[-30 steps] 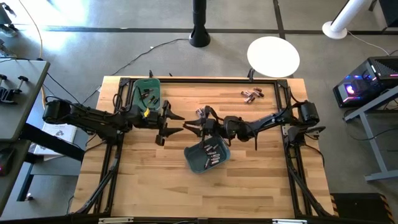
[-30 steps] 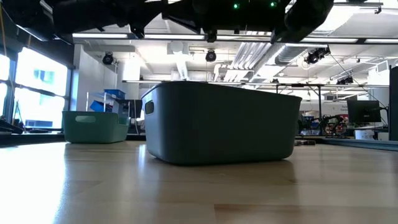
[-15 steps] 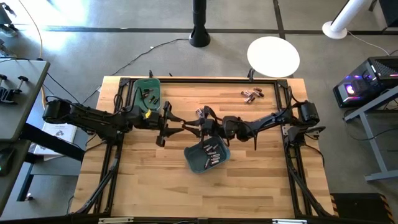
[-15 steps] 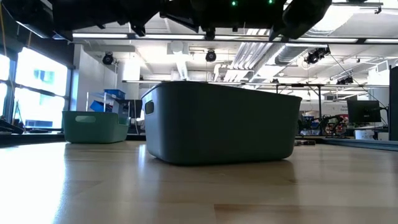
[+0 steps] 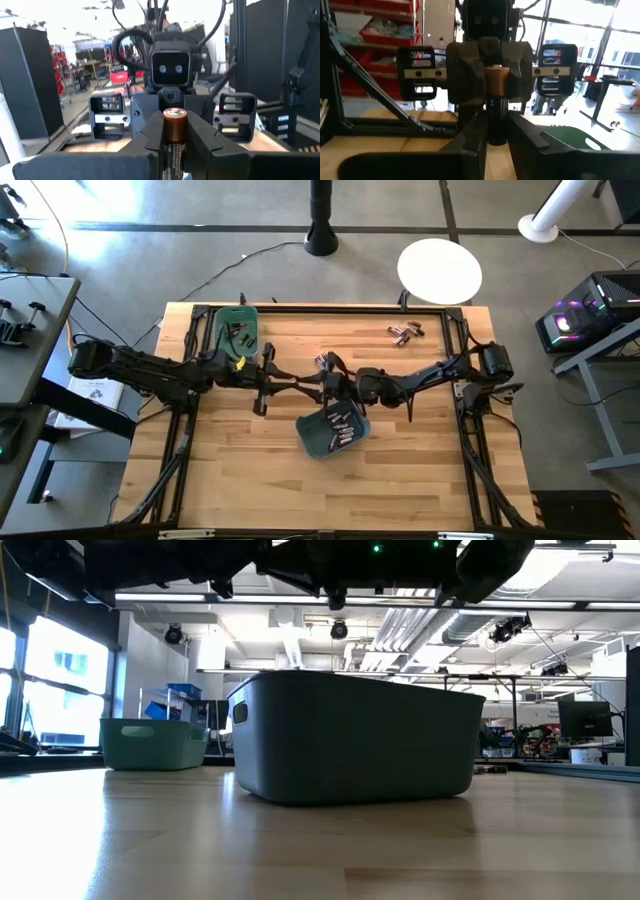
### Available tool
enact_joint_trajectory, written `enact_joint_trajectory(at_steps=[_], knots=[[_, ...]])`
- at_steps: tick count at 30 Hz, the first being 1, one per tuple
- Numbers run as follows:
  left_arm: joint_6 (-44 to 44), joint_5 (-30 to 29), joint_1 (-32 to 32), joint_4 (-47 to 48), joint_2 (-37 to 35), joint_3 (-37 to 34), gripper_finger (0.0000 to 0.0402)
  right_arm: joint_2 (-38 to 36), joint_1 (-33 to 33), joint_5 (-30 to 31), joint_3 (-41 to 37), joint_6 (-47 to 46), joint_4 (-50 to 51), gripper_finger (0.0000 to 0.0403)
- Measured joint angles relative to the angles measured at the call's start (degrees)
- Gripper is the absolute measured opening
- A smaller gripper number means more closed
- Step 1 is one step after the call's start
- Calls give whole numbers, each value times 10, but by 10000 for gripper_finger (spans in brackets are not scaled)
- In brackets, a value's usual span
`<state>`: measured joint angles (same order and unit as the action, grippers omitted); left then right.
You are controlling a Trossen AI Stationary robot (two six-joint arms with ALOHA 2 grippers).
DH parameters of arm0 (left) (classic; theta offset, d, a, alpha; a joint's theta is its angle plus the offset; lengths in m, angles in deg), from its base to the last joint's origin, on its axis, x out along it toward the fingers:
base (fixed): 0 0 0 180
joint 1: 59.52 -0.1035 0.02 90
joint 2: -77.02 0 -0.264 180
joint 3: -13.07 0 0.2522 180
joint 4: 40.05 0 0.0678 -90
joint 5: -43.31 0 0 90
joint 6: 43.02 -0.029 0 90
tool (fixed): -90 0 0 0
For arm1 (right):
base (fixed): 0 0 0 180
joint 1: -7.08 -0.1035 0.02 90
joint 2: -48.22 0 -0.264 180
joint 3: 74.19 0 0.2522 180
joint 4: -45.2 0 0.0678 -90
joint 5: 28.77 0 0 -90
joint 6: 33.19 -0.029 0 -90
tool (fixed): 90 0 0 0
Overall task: Sort batteries
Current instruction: Put the black battery into the green bin
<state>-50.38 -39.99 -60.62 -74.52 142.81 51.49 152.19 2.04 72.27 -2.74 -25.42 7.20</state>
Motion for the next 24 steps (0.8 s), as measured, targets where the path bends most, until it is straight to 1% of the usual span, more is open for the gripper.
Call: enact_joint_trajectory(at_steps=[2,4,6,7,9,10,11,12,14,16,18,20,24], knots=[[5,-21,0,33,-3,6,37,-3,1,20,0,-2,14,82],[13,-68,0,99,-14,23,37,-13,1,81,0,-15,44,108],[11,-142,0,208,-32,53,37,-32,1,160,0,-15,103,131],[6,-190,0,269,-38,71,37,-43,1,192,0,-15,140,140],[-3,-291,-1,393,-46,108,37,-63,2,239,0,-32,217,153],[-1,-337,-5,449,-47,129,37,-70,2,255,0,-48,257,156],[8,-369,-15,505,-48,149,37,-77,1,259,0,-65,293,158],[21,-388,-30,566,-48,167,37,-81,0,259,0,-83,322,159],[50,-399,-78,656,-42,186,37,-89,-3,258,-1,-118,363,159],[76,-398,-142,718,-39,189,37,-89,-10,257,-1,-137,383,159],[100,-383,-212,764,-41,189,37,-89,-19,259,-1,-144,402,160],[119,-347,-285,797,-40,189,37,-89,-29,261,-1,-151,410,161],[120,-221,-405,800,-33,189,37,-89,-47,265,-1,-139,417,161]])
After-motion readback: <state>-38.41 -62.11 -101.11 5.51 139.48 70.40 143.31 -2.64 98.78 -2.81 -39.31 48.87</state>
